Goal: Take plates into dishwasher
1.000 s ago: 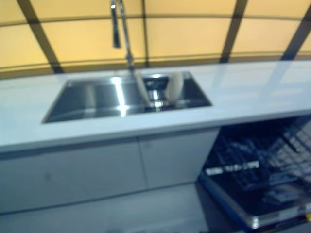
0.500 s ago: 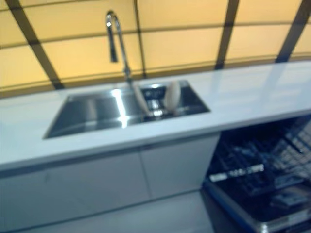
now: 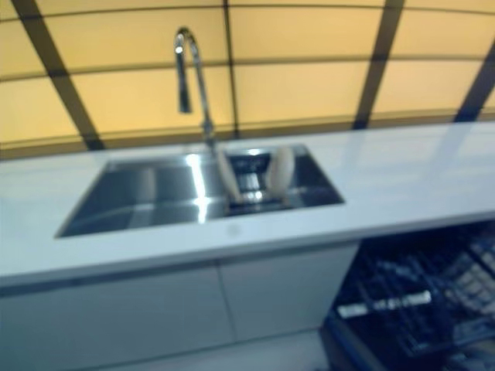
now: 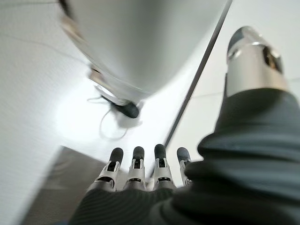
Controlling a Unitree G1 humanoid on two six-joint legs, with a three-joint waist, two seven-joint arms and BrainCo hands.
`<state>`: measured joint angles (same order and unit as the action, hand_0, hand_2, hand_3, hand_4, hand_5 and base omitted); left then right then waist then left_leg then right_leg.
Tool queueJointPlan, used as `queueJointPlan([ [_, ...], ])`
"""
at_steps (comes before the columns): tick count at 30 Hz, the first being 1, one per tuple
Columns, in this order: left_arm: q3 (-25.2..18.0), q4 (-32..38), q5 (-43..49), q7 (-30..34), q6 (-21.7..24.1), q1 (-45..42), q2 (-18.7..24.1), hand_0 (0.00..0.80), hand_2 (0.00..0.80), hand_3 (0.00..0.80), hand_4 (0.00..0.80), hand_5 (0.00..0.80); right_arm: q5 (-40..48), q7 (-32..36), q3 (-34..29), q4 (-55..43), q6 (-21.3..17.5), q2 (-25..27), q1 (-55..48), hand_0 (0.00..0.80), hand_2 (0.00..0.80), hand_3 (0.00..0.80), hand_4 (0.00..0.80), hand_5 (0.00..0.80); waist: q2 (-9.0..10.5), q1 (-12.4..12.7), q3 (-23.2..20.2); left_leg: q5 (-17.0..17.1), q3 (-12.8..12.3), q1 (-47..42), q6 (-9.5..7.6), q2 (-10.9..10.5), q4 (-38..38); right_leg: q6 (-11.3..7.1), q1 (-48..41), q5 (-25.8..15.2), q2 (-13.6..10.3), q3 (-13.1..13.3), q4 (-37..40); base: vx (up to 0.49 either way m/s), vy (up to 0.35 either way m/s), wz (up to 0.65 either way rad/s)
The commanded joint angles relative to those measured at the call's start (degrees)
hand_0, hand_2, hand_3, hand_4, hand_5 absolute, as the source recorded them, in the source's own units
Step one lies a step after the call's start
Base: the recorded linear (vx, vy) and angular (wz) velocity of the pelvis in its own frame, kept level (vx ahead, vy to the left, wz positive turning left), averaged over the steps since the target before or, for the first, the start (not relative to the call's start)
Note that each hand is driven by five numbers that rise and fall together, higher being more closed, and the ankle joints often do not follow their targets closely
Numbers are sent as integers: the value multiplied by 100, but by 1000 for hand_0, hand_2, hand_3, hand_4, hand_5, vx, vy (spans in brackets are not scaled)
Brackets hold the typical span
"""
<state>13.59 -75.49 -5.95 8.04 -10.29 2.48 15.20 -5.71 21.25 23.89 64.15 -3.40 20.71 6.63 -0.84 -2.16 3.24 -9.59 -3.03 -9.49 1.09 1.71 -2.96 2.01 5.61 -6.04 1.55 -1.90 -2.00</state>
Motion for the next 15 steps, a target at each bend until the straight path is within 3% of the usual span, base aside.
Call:
queueJointPlan([
  [1,-276,-156,393,77,-25,37,401,0,0,0,0,0,745,2066,188,-1709,110,844,484,0,0,0,0,0,390,-75,-165,207,-214,303,-433,-263,-69,-580,-320,345,-317,168,70,110,-84,5],
  [3,-331,-96,465,139,-1,-74,564,0,0,0,0,0,1571,2984,70,-3356,881,1482,489,0,0,0,0,0,418,-145,-175,234,-274,271,-413,-234,37,-595,-262,383,-316,171,5,56,-46,-3],
  [5,-440,-96,449,171,18,-142,682,0,0,0,0,0,2456,3699,-85,-4624,1322,2055,466,0,0,0,0,0,440,-216,-188,249,-334,223,-400,-217,147,-623,-218,389,-322,168,-13,41,-23,-1],
  [6,-472,-110,466,181,32,-152,703,0,0,0,0,0,2680,3884,-153,-4819,1360,2160,464,0,0,0,0,0,442,-230,-192,255,-346,203,-395,-213,181,-630,-212,392,-323,167,-16,52,-18,1],
  [8,-552,-201,477,180,116,-201,760,0,0,0,0,0,3500,4420,-536,-5819,1953,2450,618,0,0,0,0,0,448,-292,-231,241,-437,147,-377,-189,231,-661,-153,427,-326,204,-82,62,-17,-3],
  [15,-475,-329,451,119,155,-213,751,0,0,0,0,0,5689,3963,-1286,-6022,2348,2540,1744,0,0,0,0,0,419,-293,-376,197,-517,34,-336,-110,354,-705,-157,565,-327,247,-202,54,-42,-6],
])
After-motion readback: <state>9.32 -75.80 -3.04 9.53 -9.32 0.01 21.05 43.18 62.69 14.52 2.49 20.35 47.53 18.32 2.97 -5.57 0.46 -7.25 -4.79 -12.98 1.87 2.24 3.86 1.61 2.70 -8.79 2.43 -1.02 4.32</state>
